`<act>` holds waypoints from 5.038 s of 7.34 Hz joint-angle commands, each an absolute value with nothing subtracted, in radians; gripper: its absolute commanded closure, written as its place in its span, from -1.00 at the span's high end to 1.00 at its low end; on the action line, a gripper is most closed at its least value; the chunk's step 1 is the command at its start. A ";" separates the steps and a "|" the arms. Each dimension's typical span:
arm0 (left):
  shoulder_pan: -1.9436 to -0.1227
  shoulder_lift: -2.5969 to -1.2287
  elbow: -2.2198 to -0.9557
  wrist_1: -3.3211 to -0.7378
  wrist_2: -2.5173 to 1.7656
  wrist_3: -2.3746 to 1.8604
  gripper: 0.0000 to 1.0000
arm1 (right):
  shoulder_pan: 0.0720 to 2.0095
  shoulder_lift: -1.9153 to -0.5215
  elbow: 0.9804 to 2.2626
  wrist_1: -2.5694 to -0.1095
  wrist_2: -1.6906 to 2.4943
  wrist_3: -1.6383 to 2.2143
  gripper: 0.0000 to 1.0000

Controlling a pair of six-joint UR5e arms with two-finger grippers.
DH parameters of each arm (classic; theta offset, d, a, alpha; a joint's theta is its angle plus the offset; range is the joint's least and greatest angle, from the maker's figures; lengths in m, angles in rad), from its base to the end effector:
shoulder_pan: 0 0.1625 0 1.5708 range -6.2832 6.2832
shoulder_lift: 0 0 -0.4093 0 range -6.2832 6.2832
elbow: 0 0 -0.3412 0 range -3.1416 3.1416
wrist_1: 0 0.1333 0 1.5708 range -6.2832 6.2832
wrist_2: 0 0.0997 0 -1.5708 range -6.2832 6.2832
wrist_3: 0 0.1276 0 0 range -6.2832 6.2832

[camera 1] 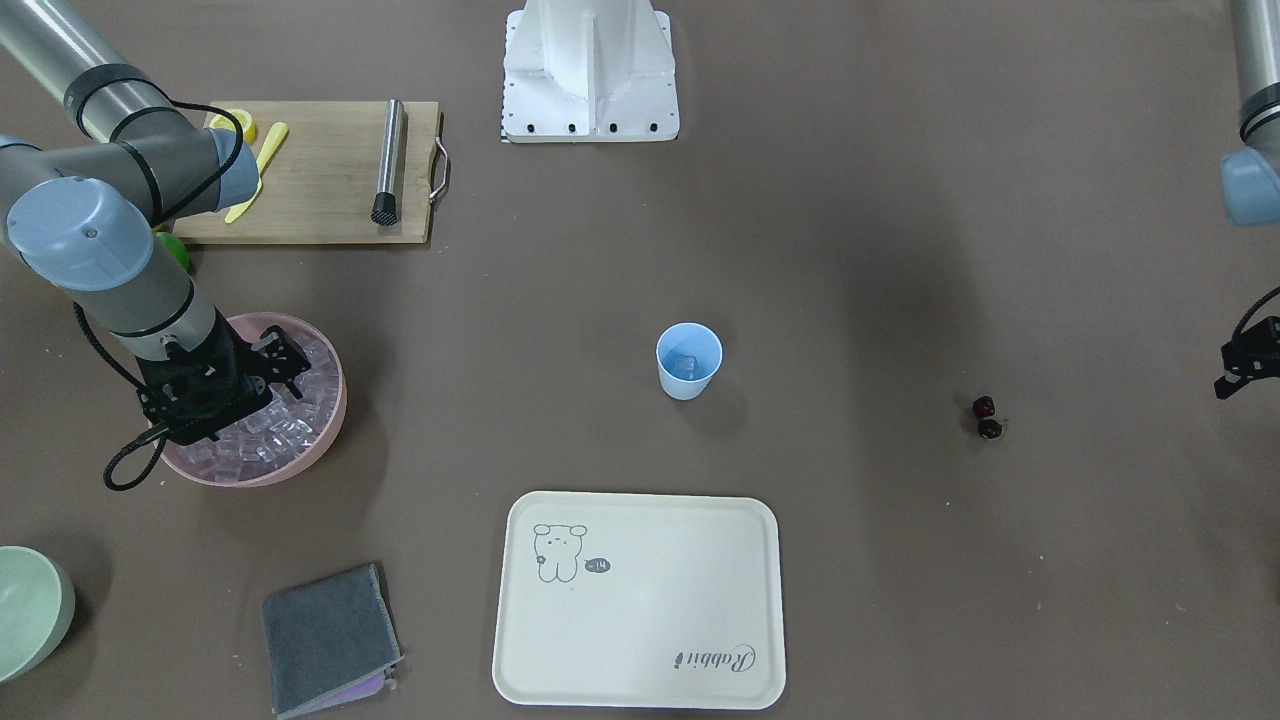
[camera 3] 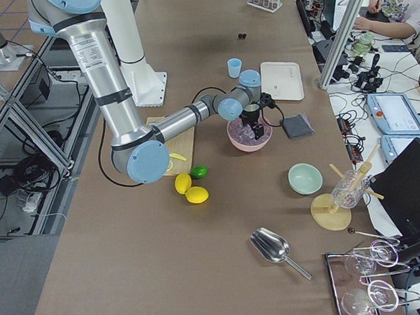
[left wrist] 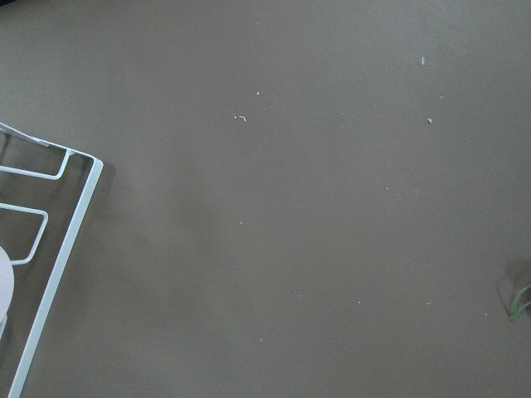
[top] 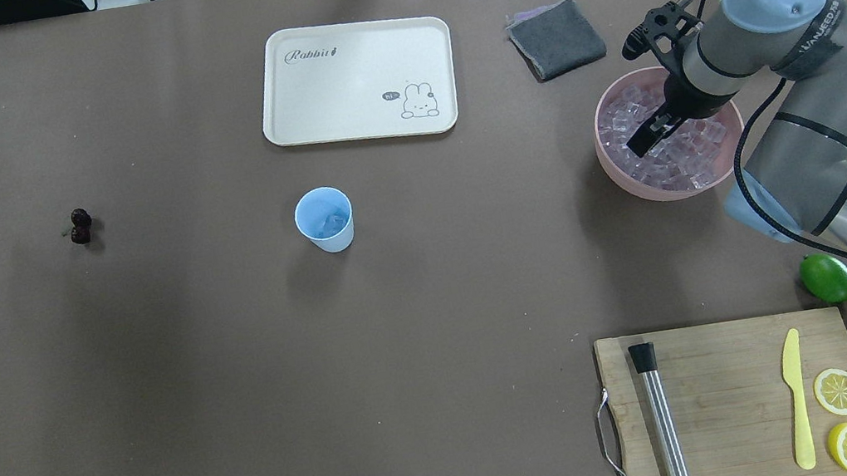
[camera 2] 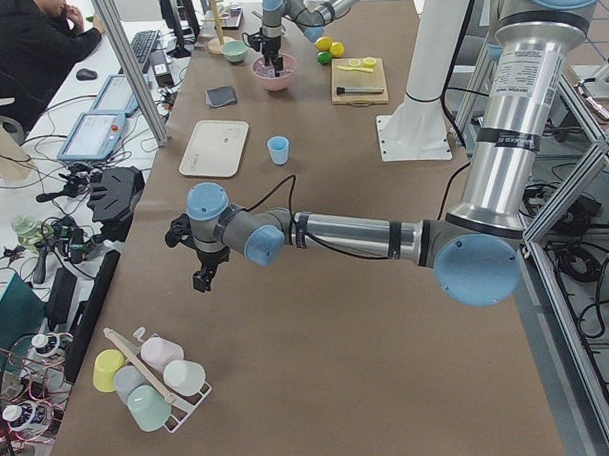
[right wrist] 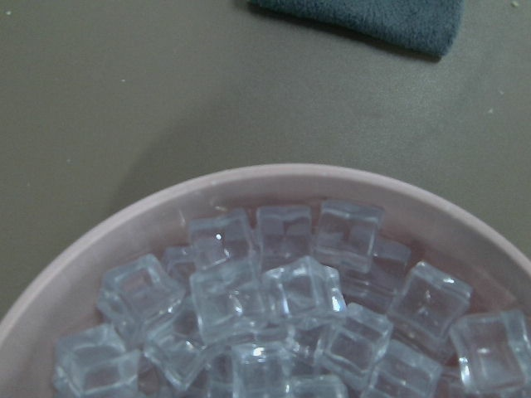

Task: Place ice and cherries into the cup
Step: 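Grasp a third ice cube with the right gripper and lift it, then carry the ice cube with the right gripper over the cup, then open the right gripper to drop the ice cube into the cup, then grasp the dark cherries with the left gripper while the right arm withdraws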

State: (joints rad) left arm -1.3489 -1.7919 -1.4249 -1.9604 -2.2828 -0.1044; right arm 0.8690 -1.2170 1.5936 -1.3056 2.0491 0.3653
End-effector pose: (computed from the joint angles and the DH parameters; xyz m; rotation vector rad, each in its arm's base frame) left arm 0.0751 -0.5596 0.5779 0.3261 0.7636 0.2761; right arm -0.3348 -0.5115 0.4520 0.3098 -0.7240 -0.4725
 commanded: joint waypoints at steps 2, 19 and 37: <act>-1.345 -1.795 -1.424 -1.960 -2.284 -0.104 0.96 | 0.867 -1.219 1.595 -1.305 2.049 0.373 0.20; -1.342 -1.827 -1.422 -1.956 -2.284 -0.106 0.96 | 0.628 -0.491 1.335 -1.596 1.880 0.928 -1.00; -1.005 -1.875 -1.540 -2.014 -2.178 -0.451 0.96 | 0.918 -0.834 1.746 -1.692 2.148 0.644 0.98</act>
State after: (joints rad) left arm -1.0824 -1.8766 -1.5408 -1.9922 -2.1799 -0.3856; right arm 0.7855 -0.6448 1.5696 -1.6664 2.0324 0.8013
